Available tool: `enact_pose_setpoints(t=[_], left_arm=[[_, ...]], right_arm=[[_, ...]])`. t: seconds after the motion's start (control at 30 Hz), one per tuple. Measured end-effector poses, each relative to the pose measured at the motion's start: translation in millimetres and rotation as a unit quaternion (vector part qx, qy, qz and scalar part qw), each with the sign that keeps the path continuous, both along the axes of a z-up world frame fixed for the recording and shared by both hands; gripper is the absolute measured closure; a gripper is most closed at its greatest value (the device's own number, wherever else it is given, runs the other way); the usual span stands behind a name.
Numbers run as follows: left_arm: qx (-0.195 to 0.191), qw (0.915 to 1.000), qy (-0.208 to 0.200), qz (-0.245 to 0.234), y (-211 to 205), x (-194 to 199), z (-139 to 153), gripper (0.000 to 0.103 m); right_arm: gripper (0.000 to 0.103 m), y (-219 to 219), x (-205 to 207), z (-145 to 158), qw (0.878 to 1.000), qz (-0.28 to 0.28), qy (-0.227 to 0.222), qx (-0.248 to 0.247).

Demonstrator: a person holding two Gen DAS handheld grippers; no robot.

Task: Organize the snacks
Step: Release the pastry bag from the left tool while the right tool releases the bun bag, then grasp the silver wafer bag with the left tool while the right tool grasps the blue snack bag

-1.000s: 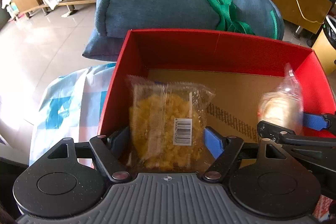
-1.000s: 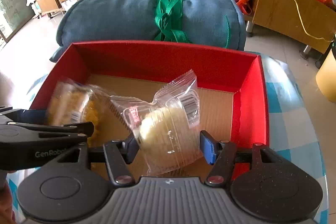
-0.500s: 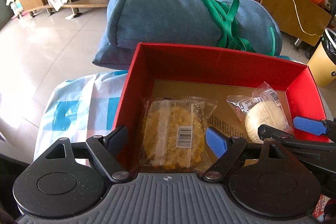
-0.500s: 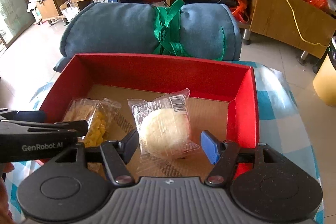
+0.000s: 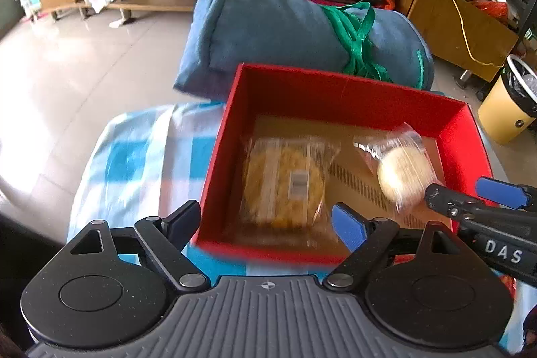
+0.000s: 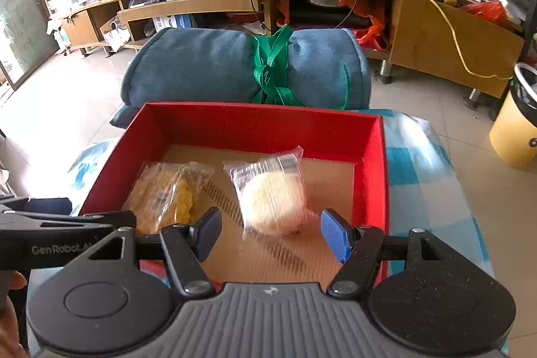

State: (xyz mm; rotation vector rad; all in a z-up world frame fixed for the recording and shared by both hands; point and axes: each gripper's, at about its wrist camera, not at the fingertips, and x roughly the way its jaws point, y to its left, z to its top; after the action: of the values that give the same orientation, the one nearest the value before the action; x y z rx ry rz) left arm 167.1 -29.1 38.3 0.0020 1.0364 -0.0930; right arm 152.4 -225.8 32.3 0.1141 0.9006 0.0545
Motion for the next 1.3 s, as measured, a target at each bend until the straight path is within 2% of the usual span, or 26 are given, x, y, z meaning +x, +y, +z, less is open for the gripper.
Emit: enact_pose_setpoints(t=[0.17,0.5,0.87,0.97,1.1,1.3], left_arm=[[-0.011,0.9996,0.027,0.006,14,-30,-7,0.011],[-0.038,0.9954,0.089,0.003,28,-92,-32,0.011],[-0.023,0.9898,0.136,0.035,22,-106,-71,0.011],[-0.023,0.9895,0.137,0.04,22,-108,-74,0.016],[-0.03,0.9902,0.133,0.031,25,-110,-70,0.033],[-0.035,0.9903,0.134,0.013,35,-122,-70,0.039]], right_arm=[[0.042,0,-32,4,1.0,-0.018,0.009,0.011],[0.042,6,-102,6,0.999,-0.011,0.017,0.026],[0.042,-16,-167,-4,0.996,-0.057,0.039,0.048],[0.042,-15,-181,-13,0.995,-0.065,0.055,0.053],[0.042,-14,-192,-25,0.991,-0.08,0.078,0.078],[0.042,2,-195,-39,0.987,-0.091,0.104,0.087]])
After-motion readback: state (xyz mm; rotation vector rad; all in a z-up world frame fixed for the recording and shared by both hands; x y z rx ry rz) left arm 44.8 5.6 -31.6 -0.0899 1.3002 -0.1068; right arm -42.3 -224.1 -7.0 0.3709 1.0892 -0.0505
